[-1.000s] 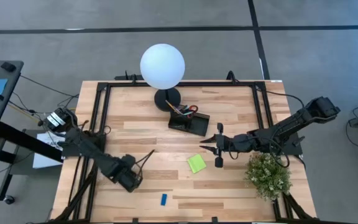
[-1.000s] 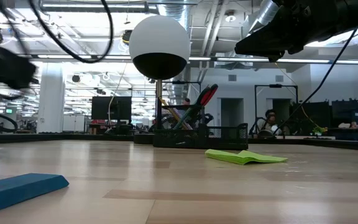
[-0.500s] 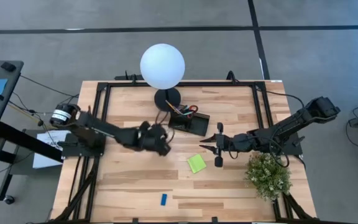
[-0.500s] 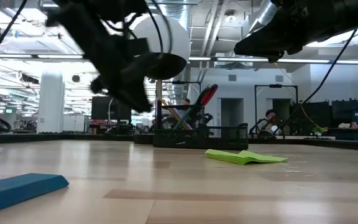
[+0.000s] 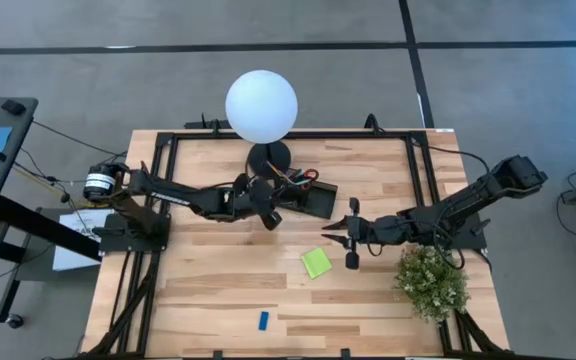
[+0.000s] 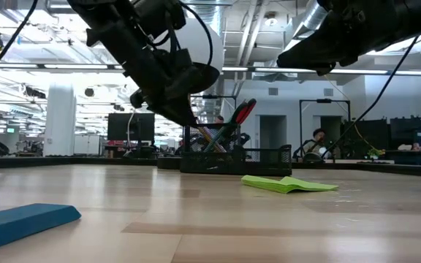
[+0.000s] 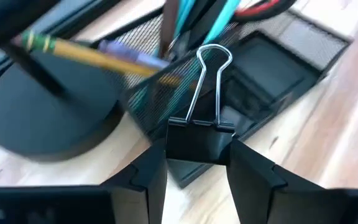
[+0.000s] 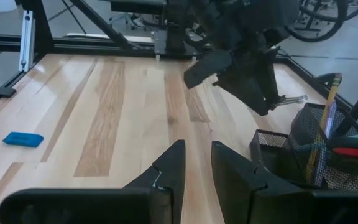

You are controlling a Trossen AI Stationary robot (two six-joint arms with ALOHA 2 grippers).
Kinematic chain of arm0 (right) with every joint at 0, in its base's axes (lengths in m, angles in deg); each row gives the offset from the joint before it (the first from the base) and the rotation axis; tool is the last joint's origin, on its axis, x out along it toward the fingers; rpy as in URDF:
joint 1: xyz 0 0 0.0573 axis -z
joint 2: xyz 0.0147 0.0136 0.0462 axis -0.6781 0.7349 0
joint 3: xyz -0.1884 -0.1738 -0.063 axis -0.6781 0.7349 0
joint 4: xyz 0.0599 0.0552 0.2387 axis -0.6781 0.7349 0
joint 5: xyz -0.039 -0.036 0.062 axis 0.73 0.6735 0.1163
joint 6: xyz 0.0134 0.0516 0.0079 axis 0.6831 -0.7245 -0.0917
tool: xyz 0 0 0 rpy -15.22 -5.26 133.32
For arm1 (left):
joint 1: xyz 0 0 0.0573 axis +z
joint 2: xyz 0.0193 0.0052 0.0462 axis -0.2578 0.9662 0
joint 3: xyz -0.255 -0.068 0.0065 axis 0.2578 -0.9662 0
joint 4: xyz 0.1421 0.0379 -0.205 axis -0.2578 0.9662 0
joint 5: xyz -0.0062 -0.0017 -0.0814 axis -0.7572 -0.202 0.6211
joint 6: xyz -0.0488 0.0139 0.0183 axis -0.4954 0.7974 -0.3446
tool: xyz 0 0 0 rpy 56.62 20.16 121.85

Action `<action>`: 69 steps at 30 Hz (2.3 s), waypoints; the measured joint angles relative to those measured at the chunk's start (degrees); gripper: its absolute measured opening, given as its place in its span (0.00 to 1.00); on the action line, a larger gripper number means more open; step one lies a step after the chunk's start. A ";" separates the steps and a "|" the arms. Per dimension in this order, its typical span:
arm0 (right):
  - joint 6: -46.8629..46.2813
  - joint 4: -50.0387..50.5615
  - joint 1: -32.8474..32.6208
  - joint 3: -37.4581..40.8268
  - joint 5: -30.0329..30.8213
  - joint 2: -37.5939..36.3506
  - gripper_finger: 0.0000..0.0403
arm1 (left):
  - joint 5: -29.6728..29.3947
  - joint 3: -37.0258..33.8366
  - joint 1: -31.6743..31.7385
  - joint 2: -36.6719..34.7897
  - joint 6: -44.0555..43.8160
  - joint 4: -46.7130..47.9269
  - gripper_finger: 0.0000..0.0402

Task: Pick and place office supplies into organizer
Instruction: Put the binder clip into the desk organizer, then put the sticky note into the desk organizer

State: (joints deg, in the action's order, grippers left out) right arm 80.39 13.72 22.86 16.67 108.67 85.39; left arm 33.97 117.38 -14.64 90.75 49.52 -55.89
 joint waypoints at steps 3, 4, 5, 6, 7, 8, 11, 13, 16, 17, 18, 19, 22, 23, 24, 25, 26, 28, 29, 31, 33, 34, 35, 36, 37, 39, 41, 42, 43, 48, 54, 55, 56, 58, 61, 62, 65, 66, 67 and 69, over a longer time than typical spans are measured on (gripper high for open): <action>0.00 0.00 0.00 0.00 0.00 0.00 0.18 | 0.48 0.10 0.18 1.30 1.53 -4.60 0.32; 0.00 -0.01 0.00 0.00 0.00 0.00 0.18 | 0.69 0.11 0.36 2.16 2.24 -5.77 0.32; 0.00 -0.16 0.00 0.00 0.02 -0.02 0.18 | 0.67 0.09 0.51 3.53 2.87 -7.73 0.32; 0.00 -0.16 0.00 0.00 0.02 0.00 0.18 | 1.26 0.10 0.68 4.95 3.42 -10.32 0.32; 0.00 -0.12 0.00 0.00 0.02 0.00 0.18 | 1.73 0.10 0.81 6.19 3.84 -11.40 0.31; -0.01 -0.14 0.00 0.00 0.03 0.00 0.18 | 1.72 0.09 0.91 7.33 4.15 -12.12 0.31; -0.44 0.21 0.00 0.00 0.04 0.00 0.18 | -0.53 0.11 0.98 9.30 3.64 -12.97 0.33; -0.46 0.20 0.00 0.00 0.02 0.00 0.18 | -2.04 0.11 1.15 9.36 3.29 -12.71 0.35; -0.46 0.24 0.00 0.00 0.02 0.00 0.18 | -1.75 0.22 1.47 9.31 3.24 -13.22 0.39; -0.46 0.24 0.00 0.00 0.02 0.00 0.18 | -1.62 0.22 1.50 9.31 3.56 -13.38 0.40; -0.46 0.24 0.00 0.00 0.04 0.00 0.18 | -1.33 0.22 1.47 9.31 4.09 -13.51 0.42; -0.46 0.24 0.00 0.00 0.04 0.00 0.18 | -0.94 0.22 1.46 9.29 4.50 -13.53 0.43; -0.49 0.24 0.00 0.00 0.04 0.00 0.18 | -0.29 0.22 1.48 9.29 4.64 -13.00 0.46; -0.50 0.24 0.00 0.00 0.04 0.00 0.18 | -0.41 0.22 1.52 9.29 4.64 -13.04 0.46; -0.53 0.24 0.00 0.00 0.03 -0.01 0.18 | -0.67 0.22 1.52 9.29 4.64 -13.09 0.47; -0.66 0.24 0.00 0.00 0.00 0.00 0.18 | -0.75 0.22 1.60 9.29 4.62 -13.03 0.48; -0.99 0.24 0.00 0.00 0.00 0.00 0.18 | -0.71 0.22 1.69 9.29 4.62 -13.00 0.48; -1.82 0.24 0.00 0.00 -0.01 -0.01 0.18 | -0.40 0.22 1.69 9.29 4.32 -13.03 0.49; -1.94 0.26 0.00 0.00 -0.01 0.00 0.18 | -0.28 0.22 1.68 9.29 3.56 -13.02 0.49; -1.97 0.26 0.00 0.00 -0.02 -0.01 0.18 | -0.22 0.22 1.68 9.29 1.22 -13.07 0.49; -1.97 0.28 0.00 0.00 -0.02 0.00 0.18 | 1.64 0.22 1.59 9.27 -0.66 -13.59 0.49; -1.97 0.28 0.00 0.00 -0.03 -0.01 0.18 | 3.41 0.32 1.59 9.27 -0.85 -13.80 0.48; -1.97 0.29 0.00 0.00 -0.04 0.00 0.18 | 5.80 0.70 1.61 9.27 -0.85 -13.84 0.48; -1.97 0.40 0.00 0.00 -0.05 0.00 0.18 | 8.48 1.29 1.61 9.27 -0.85 -13.88 0.47; -2.00 0.73 0.00 0.00 -0.07 -0.01 0.18 | 11.18 2.07 1.58 9.27 -0.85 -14.00 0.47; -2.10 2.25 0.00 0.00 -0.35 0.00 0.18 | 16.83 3.64 1.57 9.18 -0.85 -14.27 0.46; -3.30 3.72 0.00 0.00 -2.37 0.46 0.18 | 22.56 5.23 1.55 9.16 -0.85 -14.20 0.44; -4.26 4.34 0.00 -0.01 -4.08 1.11 0.18 | 25.25 5.95 1.57 9.16 -0.82 -14.16 0.44; -5.07 5.18 -0.04 0.01 -5.81 1.89 0.18 | 27.62 6.69 1.55 9.16 -0.72 -14.18 0.44; -11.50 3.31 -0.86 0.00 -10.97 9.77 0.18 | 31.42 7.74 0.53 9.14 -0.50 -13.94 0.43; -14.25 2.56 0.69 -0.36 -8.18 19.30 0.18 | 30.19 7.74 -0.53 9.14 -0.46 -10.27 0.42; -15.21 2.66 1.19 -0.71 -7.40 20.22 0.18 | 29.46 7.74 -0.74 9.14 -0.81 -9.93 0.42; -16.21 2.55 1.84 -1.41 -7.43 21.18 0.18 | 28.78 7.74 -0.92 9.14 -1.03 -9.64 0.42; -17.47 2.40 3.05 -2.55 -8.81 22.79 0.18 | 27.75 7.74 -1.19 9.14 -1.22 -9.30 0.42; -18.95 3.26 4.46 -4.05 -10.19 25.24 0.18 | 27.71 7.74 -1.38 9.14 -1.33 -9.25 0.42; -19.54 3.61 4.80 -4.47 -10.32 25.88 0.18 | 27.71 7.74 -1.38 9.14 -1.35 -9.24 0.42; -21.09 6.09 5.38 -5.83 -10.34 27.36 0.18 | 27.69 7.74 -1.38 9.14 -1.37 -9.03 0.42; -21.53 7.25 5.36 -6.37 -10.33 27.54 0.18 | 27.69 7.74 -1.38 9.14 -1.37 -8.89 0.42; -21.89 8.03 5.35 -6.75 -10.12 27.69 0.18 | 27.67 7.74 -1.38 9.14 -1.35 -8.77 0.42; -22.84 9.80 5.27 -7.26 -10.16 27.48 0.18 | 27.64 7.74 -1.36 9.14 -1.22 -8.42 0.42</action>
State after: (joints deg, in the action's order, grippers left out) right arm 57.55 23.52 28.13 9.41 98.51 112.87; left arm 61.61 125.12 -16.00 99.89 48.30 -64.31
